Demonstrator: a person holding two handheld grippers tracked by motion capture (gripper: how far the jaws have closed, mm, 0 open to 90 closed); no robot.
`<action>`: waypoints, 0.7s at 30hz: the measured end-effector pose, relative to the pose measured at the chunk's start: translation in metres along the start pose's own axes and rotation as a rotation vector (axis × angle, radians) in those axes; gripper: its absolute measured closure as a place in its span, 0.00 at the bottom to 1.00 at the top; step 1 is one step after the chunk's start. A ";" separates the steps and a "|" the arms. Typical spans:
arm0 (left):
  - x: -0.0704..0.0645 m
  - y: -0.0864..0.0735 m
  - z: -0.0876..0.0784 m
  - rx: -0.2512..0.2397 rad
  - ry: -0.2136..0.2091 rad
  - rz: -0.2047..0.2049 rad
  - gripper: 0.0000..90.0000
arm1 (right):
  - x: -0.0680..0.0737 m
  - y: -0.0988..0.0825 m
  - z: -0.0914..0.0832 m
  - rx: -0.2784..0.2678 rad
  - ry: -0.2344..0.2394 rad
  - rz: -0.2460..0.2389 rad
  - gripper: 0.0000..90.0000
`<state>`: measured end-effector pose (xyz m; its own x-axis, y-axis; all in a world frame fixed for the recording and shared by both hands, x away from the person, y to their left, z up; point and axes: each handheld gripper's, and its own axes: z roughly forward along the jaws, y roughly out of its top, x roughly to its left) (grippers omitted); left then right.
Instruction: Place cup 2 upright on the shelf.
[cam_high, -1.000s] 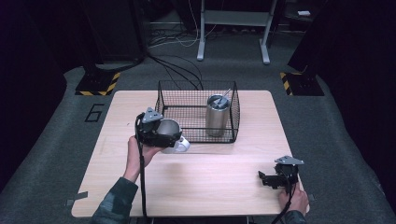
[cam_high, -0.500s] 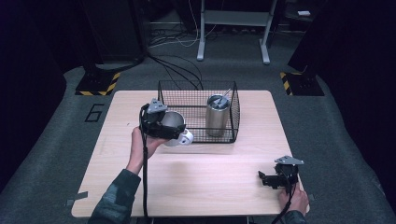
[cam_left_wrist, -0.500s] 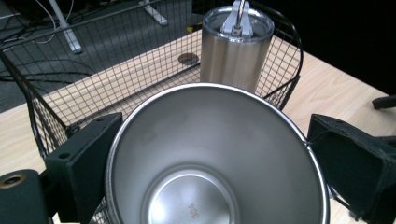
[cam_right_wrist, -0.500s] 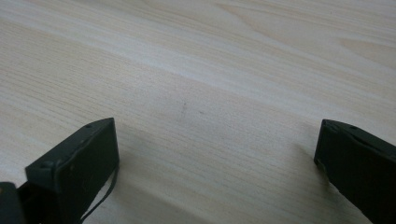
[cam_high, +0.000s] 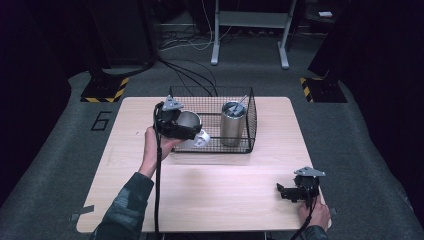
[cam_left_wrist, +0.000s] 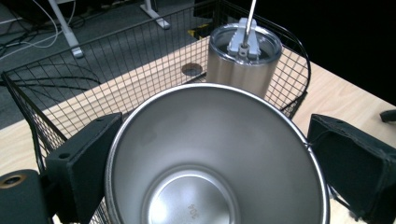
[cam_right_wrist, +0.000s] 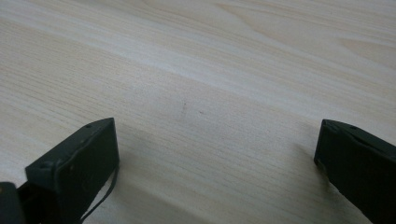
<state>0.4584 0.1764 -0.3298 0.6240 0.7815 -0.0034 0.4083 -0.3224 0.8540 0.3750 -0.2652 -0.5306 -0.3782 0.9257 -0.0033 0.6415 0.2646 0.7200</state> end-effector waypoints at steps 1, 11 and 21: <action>0.001 0.001 0.001 -0.002 -0.001 -0.005 0.07 | 0.000 0.000 0.000 0.001 0.000 0.000 0.00; 0.013 0.011 0.013 0.012 0.014 -0.016 0.07 | 0.000 0.000 0.000 0.001 0.000 0.000 0.00; 0.022 0.018 0.024 0.015 0.027 -0.027 0.07 | 0.000 0.000 0.000 0.002 0.000 0.003 0.00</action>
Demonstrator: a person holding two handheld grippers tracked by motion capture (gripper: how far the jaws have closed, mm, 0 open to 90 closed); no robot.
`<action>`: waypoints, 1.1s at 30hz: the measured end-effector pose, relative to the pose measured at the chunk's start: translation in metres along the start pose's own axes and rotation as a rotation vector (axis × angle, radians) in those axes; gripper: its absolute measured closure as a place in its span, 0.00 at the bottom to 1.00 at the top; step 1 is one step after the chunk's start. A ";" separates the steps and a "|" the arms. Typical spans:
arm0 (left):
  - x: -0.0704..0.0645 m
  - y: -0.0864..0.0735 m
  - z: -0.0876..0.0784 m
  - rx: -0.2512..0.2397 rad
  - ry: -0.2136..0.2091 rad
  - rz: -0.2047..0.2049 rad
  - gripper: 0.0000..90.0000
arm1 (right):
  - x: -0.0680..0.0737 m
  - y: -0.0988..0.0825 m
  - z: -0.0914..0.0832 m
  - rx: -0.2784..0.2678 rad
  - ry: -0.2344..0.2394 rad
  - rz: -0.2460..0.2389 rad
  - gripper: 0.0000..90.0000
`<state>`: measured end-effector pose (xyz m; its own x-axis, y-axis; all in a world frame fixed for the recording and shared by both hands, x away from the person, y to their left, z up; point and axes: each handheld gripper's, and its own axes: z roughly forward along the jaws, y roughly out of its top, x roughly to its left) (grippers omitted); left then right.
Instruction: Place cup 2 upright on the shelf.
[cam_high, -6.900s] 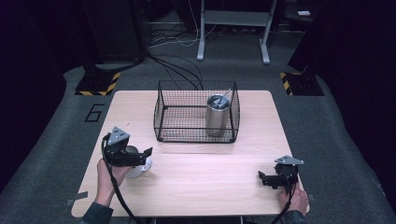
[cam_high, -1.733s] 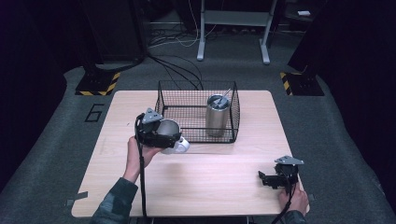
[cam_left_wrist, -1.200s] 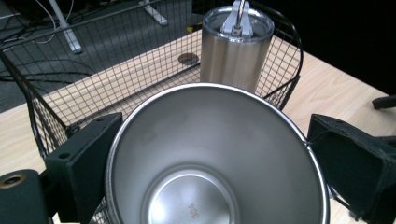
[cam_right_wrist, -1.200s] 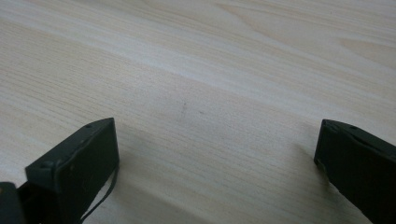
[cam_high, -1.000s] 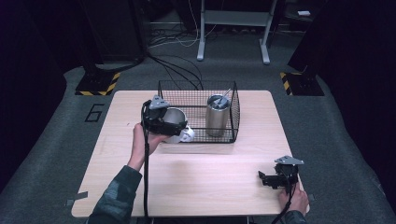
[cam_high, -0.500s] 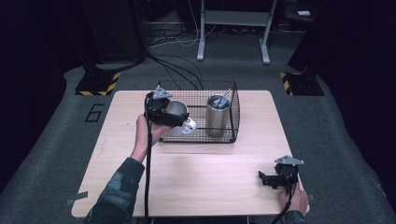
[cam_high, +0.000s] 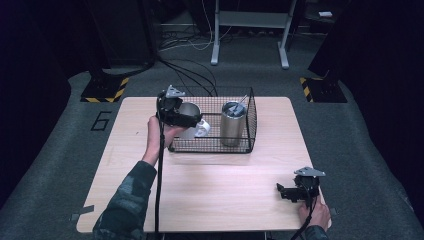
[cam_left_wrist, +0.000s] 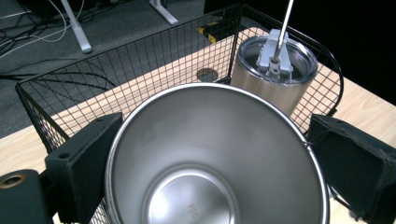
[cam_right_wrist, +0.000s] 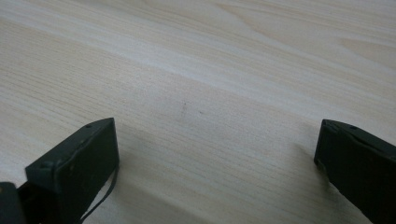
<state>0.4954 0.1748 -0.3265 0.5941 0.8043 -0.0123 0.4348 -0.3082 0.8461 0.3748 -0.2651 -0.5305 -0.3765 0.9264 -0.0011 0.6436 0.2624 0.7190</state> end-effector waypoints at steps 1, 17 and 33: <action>0.000 0.001 0.000 0.006 0.001 0.001 0.07 | 0.000 0.000 0.000 -0.001 0.000 -0.003 0.00; 0.009 0.010 0.023 0.004 0.017 -0.033 0.07 | 0.000 0.000 0.000 -0.001 0.000 -0.003 0.00; 0.018 0.006 0.050 0.013 0.046 -0.078 0.07 | 0.000 0.000 0.000 -0.001 0.000 -0.003 0.00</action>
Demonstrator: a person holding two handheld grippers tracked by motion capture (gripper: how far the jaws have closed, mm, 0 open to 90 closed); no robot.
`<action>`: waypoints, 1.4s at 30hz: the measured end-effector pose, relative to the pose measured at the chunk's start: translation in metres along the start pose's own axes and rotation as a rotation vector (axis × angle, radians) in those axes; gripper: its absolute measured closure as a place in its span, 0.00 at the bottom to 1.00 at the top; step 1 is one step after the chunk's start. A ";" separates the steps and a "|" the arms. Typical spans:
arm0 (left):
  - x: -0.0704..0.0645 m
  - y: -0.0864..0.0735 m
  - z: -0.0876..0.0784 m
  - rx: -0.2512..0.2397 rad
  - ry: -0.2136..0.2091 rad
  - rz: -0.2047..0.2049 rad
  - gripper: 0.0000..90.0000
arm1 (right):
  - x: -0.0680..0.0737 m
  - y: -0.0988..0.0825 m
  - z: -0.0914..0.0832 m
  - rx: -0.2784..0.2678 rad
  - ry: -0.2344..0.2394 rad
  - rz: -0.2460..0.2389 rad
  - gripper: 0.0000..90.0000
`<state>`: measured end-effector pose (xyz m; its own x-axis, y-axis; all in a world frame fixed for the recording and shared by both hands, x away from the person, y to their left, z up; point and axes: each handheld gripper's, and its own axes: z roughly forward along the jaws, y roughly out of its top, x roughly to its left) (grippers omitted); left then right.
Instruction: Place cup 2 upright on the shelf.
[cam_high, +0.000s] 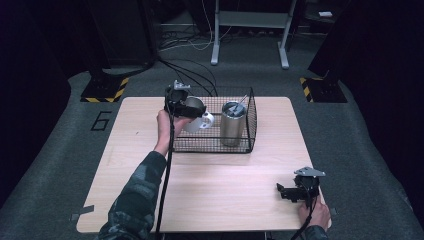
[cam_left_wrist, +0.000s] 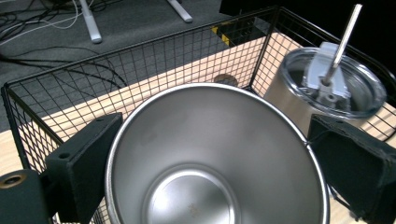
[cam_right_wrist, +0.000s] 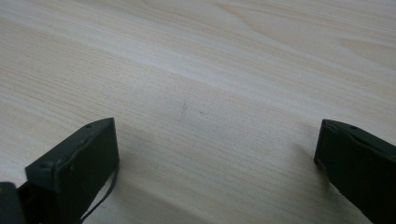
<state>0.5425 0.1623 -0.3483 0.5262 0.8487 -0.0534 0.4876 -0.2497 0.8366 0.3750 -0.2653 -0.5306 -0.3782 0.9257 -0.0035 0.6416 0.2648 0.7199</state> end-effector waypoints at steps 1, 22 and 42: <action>0.001 -0.001 0.002 0.001 0.001 -0.004 0.07 | 0.000 0.000 0.000 0.000 0.000 0.000 0.00; 0.003 -0.008 0.033 0.056 0.023 -0.013 0.07 | 0.000 0.000 0.000 0.001 0.000 0.000 0.00; 0.010 -0.016 0.052 0.114 0.023 -0.037 0.07 | 0.000 0.000 0.000 0.000 0.000 -0.001 0.00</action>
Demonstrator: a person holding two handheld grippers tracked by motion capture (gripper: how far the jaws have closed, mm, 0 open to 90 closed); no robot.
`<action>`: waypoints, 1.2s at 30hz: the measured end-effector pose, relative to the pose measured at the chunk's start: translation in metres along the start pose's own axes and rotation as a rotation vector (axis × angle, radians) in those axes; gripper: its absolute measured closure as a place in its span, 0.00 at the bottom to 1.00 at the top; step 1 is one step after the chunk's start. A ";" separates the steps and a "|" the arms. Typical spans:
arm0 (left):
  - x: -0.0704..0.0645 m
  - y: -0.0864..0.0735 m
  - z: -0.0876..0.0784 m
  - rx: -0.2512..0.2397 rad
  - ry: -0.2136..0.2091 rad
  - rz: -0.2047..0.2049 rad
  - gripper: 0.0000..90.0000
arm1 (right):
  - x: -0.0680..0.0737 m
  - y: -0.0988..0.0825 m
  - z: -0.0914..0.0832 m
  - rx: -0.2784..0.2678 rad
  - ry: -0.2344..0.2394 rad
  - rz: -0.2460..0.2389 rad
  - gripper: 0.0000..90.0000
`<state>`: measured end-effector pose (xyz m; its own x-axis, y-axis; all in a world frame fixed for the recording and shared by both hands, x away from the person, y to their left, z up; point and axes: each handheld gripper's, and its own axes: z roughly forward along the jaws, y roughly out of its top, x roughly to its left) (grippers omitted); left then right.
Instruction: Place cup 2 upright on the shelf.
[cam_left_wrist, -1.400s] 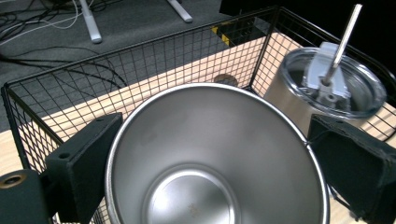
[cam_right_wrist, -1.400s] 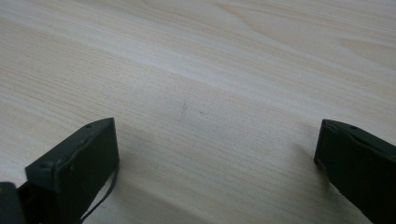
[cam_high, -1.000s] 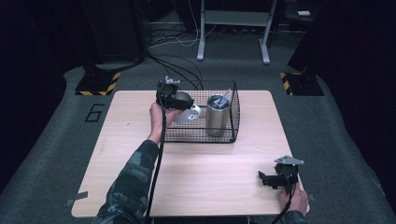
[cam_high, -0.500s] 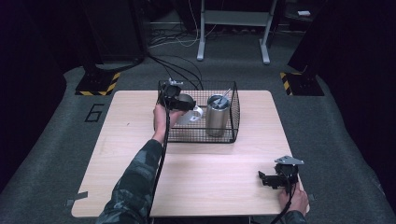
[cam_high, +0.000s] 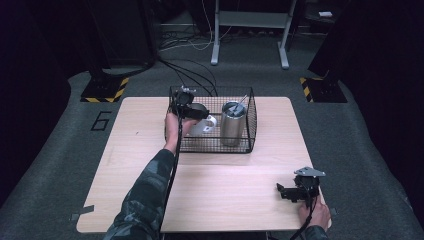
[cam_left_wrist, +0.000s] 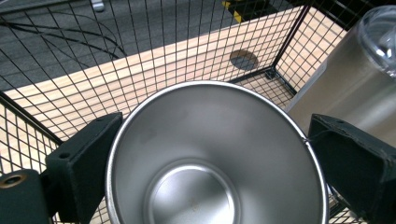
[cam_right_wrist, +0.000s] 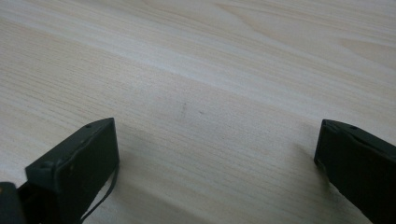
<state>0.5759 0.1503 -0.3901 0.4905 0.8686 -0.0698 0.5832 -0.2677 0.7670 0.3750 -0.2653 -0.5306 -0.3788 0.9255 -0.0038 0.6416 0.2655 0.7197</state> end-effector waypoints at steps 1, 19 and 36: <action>0.000 -0.001 0.002 -0.005 -0.005 -0.017 0.07 | 0.000 0.000 0.000 0.000 0.000 0.000 0.00; 0.006 -0.008 0.012 0.039 -0.012 -0.032 0.07 | 0.000 0.000 0.000 0.001 0.000 0.002 0.00; 0.007 -0.012 0.020 0.075 -0.019 -0.031 0.07 | 0.000 0.000 0.000 0.000 0.000 0.000 0.00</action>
<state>0.5856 0.1514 -0.4125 0.4837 0.8689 -0.1054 0.6449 -0.2724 0.7141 0.3750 -0.2653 -0.5306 -0.3786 0.9256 -0.0036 0.6417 0.2653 0.7197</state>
